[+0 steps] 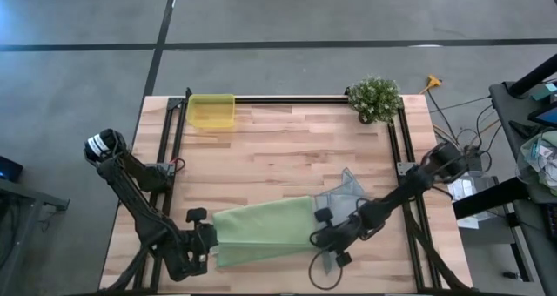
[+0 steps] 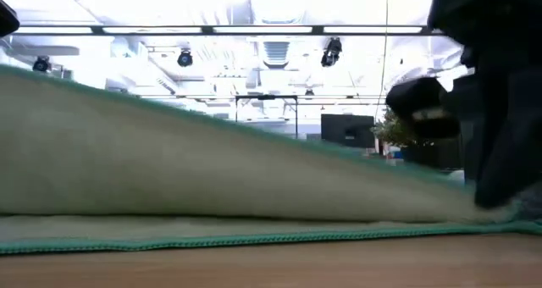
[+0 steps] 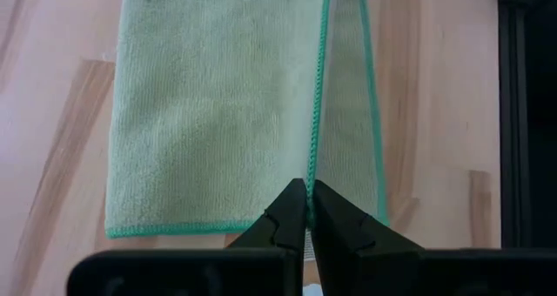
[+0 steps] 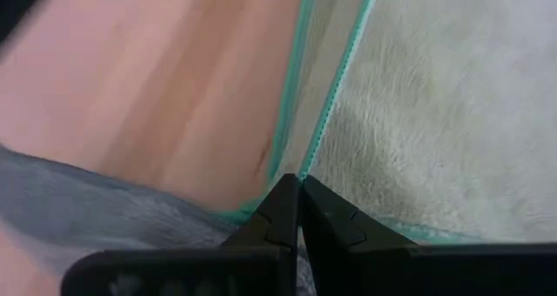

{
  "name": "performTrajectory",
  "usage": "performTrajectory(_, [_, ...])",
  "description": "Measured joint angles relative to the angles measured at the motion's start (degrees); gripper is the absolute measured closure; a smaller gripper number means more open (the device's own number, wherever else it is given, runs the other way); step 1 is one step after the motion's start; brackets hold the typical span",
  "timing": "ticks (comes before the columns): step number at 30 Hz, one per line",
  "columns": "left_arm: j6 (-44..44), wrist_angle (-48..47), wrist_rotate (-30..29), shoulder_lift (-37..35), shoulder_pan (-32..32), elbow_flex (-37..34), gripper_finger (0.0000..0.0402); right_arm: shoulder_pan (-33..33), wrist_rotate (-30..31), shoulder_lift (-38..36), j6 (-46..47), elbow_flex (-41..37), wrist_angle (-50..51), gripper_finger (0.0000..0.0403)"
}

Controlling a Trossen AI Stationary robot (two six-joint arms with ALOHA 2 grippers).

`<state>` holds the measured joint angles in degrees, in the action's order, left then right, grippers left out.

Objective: Roll microfiber towels into tight, uniform cylinder then place into a basket
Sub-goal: Fold the green towel

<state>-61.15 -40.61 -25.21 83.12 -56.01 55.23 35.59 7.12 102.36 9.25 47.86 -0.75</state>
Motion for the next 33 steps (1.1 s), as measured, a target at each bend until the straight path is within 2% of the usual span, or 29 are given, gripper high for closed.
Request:
performTrajectory(6, [-0.1,2.2,0.5,1.5,0.0,-0.4,0.0402,0.0,0.4,2.4,-0.5,4.8,9.0,0.0394])
performTrajectory(16, [0.0,4.1,3.5,4.3,-0.1,-0.1,0.0402,0.1,0.7,-0.9,-4.1,8.3,13.1,0.0394])
performTrajectory(18, [0.3,3.0,3.6,4.4,-0.1,-0.1,0.0402,0.1,4.9,-1.6,-5.6,9.0,15.1,0.0394])
performTrajectory(21, [0.5,-1.5,2.0,3.6,-0.1,0.3,0.0402,0.1,15.6,-2.7,-8.7,9.9,16.8,0.0394])
performTrajectory(24, [0.0,-9.4,-3.7,2.3,0.0,0.7,0.0402,-0.9,27.9,-3.1,-13.8,9.8,17.0,0.0394])
performTrajectory(26, [-2.3,-17.0,-9.0,1.8,0.2,0.7,0.0402,-2.6,33.9,-3.1,-17.3,9.7,16.9,0.0394])
performTrajectory(29, [-9.9,-29.3,-14.2,1.6,0.7,0.6,0.0402,-6.9,35.8,-3.1,-19.8,9.7,16.6,0.0394])
performTrajectory(33, [-20.4,-41.3,-15.8,1.6,1.7,0.4,0.0402,-13.4,38.0,-3.1,-18.9,9.7,16.4,0.0394])
